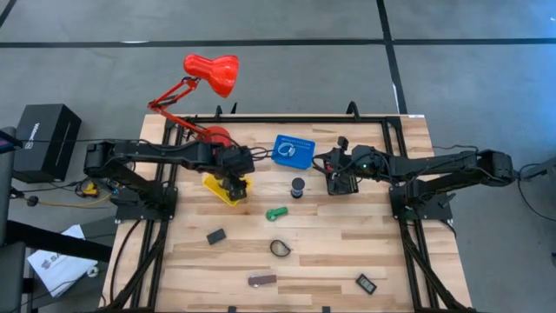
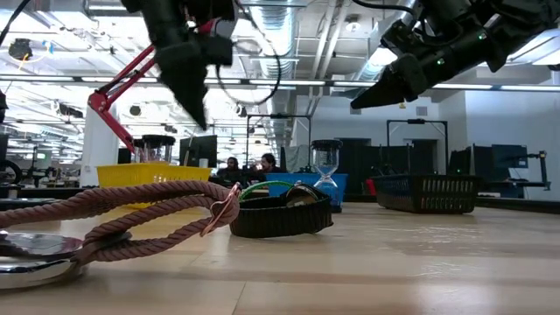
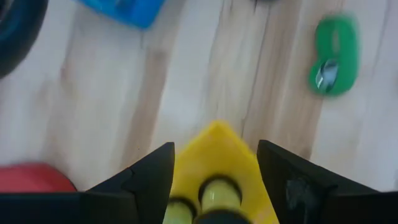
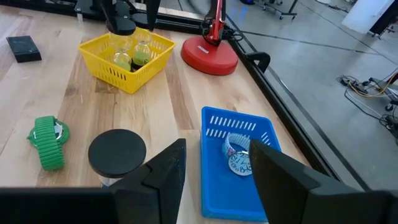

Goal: Pick & Place Office items
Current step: Put the green wrist watch into the blue bin

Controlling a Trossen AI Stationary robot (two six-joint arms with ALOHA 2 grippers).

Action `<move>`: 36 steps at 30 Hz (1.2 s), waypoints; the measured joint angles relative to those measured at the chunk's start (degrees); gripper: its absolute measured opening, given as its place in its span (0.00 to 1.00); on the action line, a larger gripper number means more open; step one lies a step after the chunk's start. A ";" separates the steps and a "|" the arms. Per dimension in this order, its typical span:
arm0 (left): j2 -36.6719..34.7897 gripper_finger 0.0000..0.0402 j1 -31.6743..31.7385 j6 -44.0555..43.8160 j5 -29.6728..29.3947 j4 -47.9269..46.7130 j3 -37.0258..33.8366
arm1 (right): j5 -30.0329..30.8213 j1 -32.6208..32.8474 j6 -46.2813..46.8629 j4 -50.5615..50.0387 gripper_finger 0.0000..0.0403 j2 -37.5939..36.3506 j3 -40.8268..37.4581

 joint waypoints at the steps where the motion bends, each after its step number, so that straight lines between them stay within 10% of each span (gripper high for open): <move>1: -0.07 0.57 0.00 0.00 0.00 1.24 0.54 | 0.00 0.00 0.00 -0.02 0.42 0.00 0.00; 36: -0.60 0.52 -13.08 -7.61 0.25 24.69 0.39 | 0.00 12.58 9.02 5.04 0.55 0.09 0.00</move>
